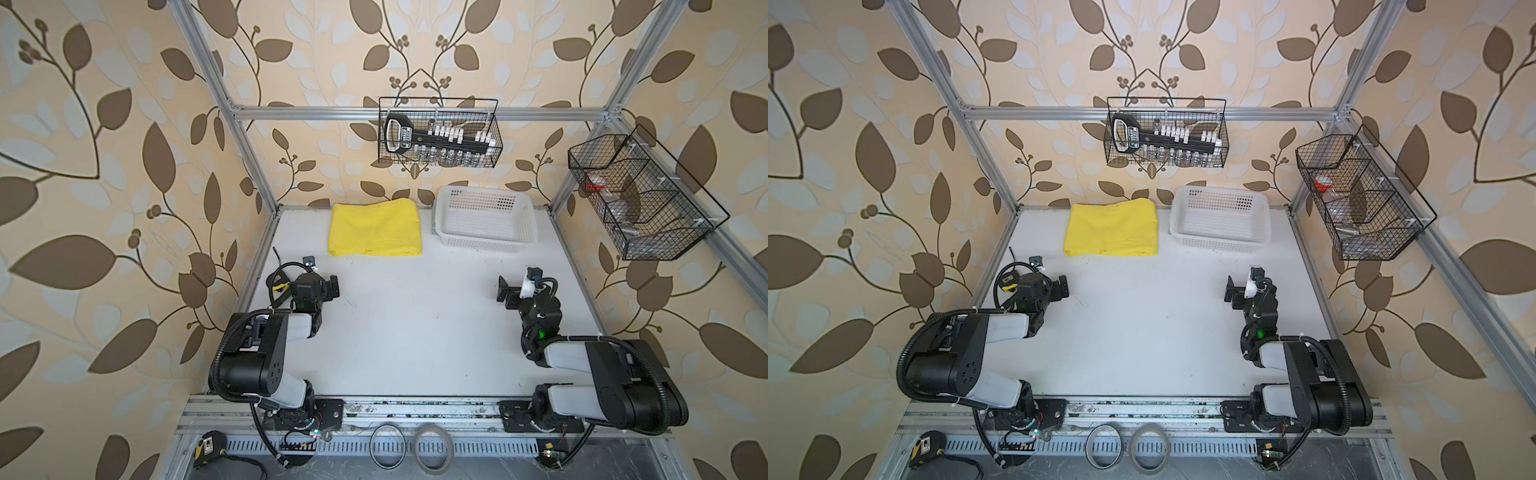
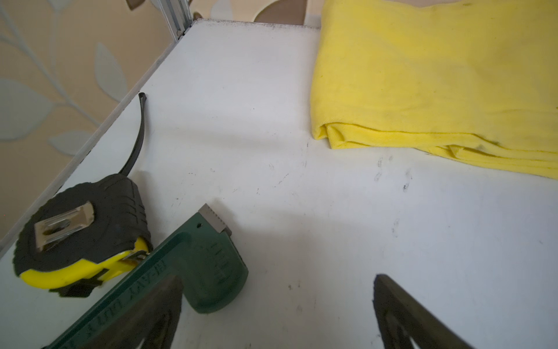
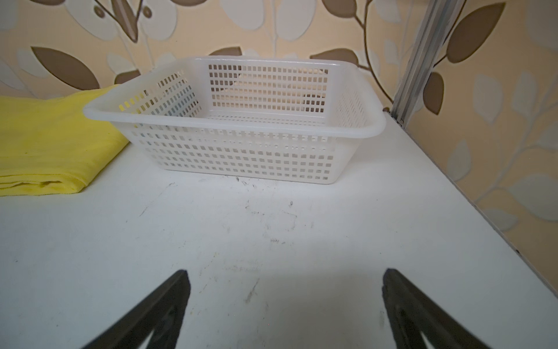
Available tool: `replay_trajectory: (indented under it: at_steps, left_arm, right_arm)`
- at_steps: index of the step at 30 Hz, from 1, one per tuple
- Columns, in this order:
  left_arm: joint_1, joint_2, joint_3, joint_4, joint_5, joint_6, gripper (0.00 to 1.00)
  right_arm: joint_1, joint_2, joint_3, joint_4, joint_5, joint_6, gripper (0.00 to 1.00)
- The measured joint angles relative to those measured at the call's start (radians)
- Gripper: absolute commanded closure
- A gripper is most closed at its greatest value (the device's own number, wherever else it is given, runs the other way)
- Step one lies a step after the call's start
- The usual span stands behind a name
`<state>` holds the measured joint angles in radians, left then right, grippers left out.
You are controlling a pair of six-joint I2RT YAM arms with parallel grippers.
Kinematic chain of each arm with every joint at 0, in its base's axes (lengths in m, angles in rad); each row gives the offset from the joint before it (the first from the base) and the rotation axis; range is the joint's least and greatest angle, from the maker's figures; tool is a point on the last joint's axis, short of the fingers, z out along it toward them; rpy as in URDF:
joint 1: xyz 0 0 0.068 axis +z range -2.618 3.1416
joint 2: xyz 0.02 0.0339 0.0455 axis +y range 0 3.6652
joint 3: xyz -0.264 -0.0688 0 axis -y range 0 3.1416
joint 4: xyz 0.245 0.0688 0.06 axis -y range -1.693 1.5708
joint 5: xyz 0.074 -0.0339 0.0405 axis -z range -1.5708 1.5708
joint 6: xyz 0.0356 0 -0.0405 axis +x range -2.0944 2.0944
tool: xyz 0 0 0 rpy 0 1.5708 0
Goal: Fold and stack the trousers
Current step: Reset both arms
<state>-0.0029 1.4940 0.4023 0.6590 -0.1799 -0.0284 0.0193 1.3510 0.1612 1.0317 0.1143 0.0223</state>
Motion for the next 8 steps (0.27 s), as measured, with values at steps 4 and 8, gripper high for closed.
replay_trajectory:
  at_steps: [4,8]
  left_arm:
    - [0.0,0.0,0.0,0.0,0.0,0.0,0.01]
    - [0.0,0.0,0.0,0.0,0.0,0.0,0.01]
  right_arm:
    - [0.003,0.0,0.0,0.001,-0.007,-0.001,0.0]
    - [0.003,0.0,0.0,0.001,-0.018,0.0,0.0]
